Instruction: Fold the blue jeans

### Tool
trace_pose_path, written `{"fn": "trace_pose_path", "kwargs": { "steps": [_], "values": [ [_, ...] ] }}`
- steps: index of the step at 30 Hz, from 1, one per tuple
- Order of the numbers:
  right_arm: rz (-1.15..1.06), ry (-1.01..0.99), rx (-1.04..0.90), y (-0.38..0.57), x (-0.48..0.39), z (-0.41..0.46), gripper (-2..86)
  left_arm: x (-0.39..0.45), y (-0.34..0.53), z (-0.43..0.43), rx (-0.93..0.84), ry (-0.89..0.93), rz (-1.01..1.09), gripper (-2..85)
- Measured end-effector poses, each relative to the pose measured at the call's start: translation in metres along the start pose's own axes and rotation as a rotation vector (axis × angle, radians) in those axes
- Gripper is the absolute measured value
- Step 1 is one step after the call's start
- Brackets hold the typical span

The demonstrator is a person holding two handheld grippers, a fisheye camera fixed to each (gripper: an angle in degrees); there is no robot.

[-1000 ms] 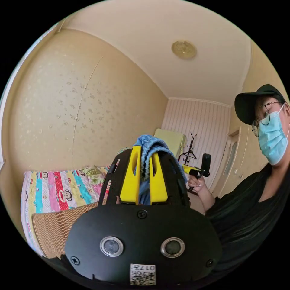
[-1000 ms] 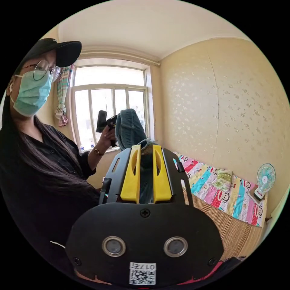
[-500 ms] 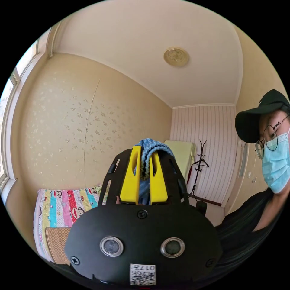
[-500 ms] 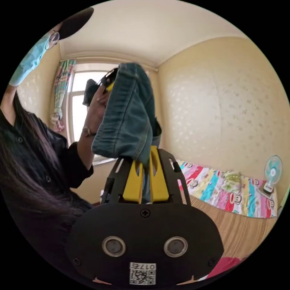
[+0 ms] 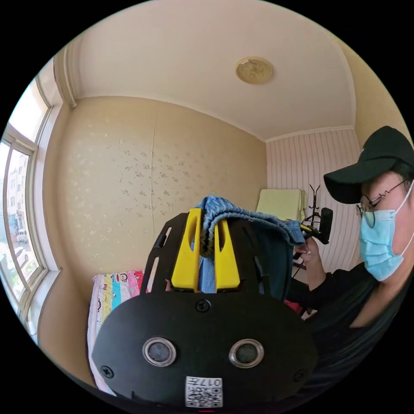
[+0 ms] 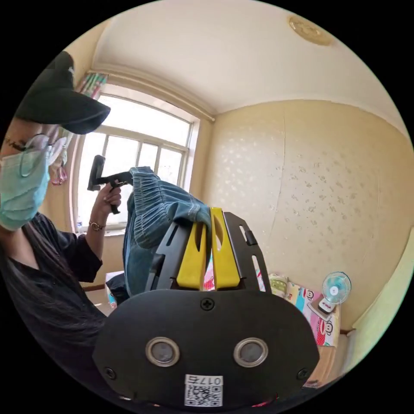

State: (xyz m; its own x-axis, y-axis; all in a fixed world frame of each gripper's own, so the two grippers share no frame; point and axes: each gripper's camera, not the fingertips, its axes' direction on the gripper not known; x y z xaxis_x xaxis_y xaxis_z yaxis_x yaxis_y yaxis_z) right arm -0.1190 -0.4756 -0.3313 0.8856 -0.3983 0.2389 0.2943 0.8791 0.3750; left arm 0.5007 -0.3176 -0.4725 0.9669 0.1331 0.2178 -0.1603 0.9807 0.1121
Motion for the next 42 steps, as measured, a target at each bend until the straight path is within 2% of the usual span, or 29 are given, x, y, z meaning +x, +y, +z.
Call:
{"fn": "trace_pose_path", "kwargs": {
  "steps": [2,4,6,7,8,10,12,14,18,19,21,25,29,30,31,32,35,39,41,42],
  "values": [
    [0.038,0.055,-0.131,-0.016,0.055,0.068,3.7,-0.041,-0.027,0.078,-0.106,-0.024,-0.068,5.1],
    [0.078,0.146,-0.256,-0.031,0.119,0.158,4.1,-0.117,-0.057,0.222,-0.244,-0.077,-0.214,5.6],
    [0.194,0.305,-0.367,-0.030,0.205,0.270,5.8,-0.177,-0.061,0.335,-0.304,-0.143,-0.324,6.4],
    [0.227,0.339,-0.389,-0.025,0.222,0.288,6.3,-0.209,-0.050,0.394,-0.339,-0.188,-0.359,7.0],
    [0.310,0.384,-0.412,-0.011,0.250,0.311,6.4,-0.222,-0.043,0.417,-0.365,-0.218,-0.377,7.1],
    [0.427,0.319,-0.370,0.023,0.277,0.327,7.0,-0.266,-0.001,0.473,-0.450,-0.291,-0.480,8.1],
    [0.477,0.075,-0.419,0.095,0.293,0.355,7.9,-0.286,0.047,0.499,-0.510,-0.225,-0.480,9.3],
    [0.505,-0.088,-0.546,0.170,0.292,0.384,8.3,-0.294,0.116,0.510,-0.585,-0.230,-0.482,10.0],
    [0.601,-0.365,-0.860,0.359,0.248,0.439,9.1,-0.297,0.310,0.511,-0.881,-0.182,-0.580,10.4],
    [0.621,-0.395,-0.903,0.382,0.238,0.445,9.3,-0.294,0.360,0.503,-0.959,-0.182,-0.633,10.4],
    [0.673,-0.534,-1.039,0.455,0.190,0.461,10.4,-0.285,0.420,0.490,-1.078,-0.196,-0.670,10.4],
    [0.699,-0.582,-1.173,0.515,0.130,0.479,11.8,-0.259,0.500,0.479,-1.257,-0.189,-0.730,11.2],
    [0.655,-0.480,-1.337,0.548,0.099,0.503,10.4,-0.249,0.530,0.506,-1.372,-0.188,-0.802,12.2],
    [0.685,-0.481,-1.318,0.548,0.097,0.502,8.5,-0.244,0.544,0.520,-1.493,-0.206,-0.805,10.8],
    [0.696,-0.497,-1.313,0.547,0.095,0.502,7.2,-0.236,0.538,0.529,-1.508,-0.240,-0.729,8.9],
    [0.711,-0.580,-1.338,0.548,0.085,0.502,4.5,-0.232,0.530,0.532,-1.493,-0.259,-0.682,7.7],
    [0.669,-0.744,-1.405,0.548,0.047,0.484,3.1,-0.214,0.520,0.537,-1.658,-0.282,-0.542,3.5],
    [0.641,-0.958,-1.461,0.533,0.013,0.444,3.8,-0.202,0.524,0.476,-1.700,-0.356,-0.723,3.7],
    [0.647,-0.954,-1.441,0.520,0.024,0.429,4.9,-0.202,0.521,0.442,-1.658,-0.409,-0.866,4.2],
    [0.647,-0.873,-1.403,0.508,0.042,0.420,6.3,-0.202,0.518,0.420,-1.626,-0.465,-0.943,4.6]
  ]
}}
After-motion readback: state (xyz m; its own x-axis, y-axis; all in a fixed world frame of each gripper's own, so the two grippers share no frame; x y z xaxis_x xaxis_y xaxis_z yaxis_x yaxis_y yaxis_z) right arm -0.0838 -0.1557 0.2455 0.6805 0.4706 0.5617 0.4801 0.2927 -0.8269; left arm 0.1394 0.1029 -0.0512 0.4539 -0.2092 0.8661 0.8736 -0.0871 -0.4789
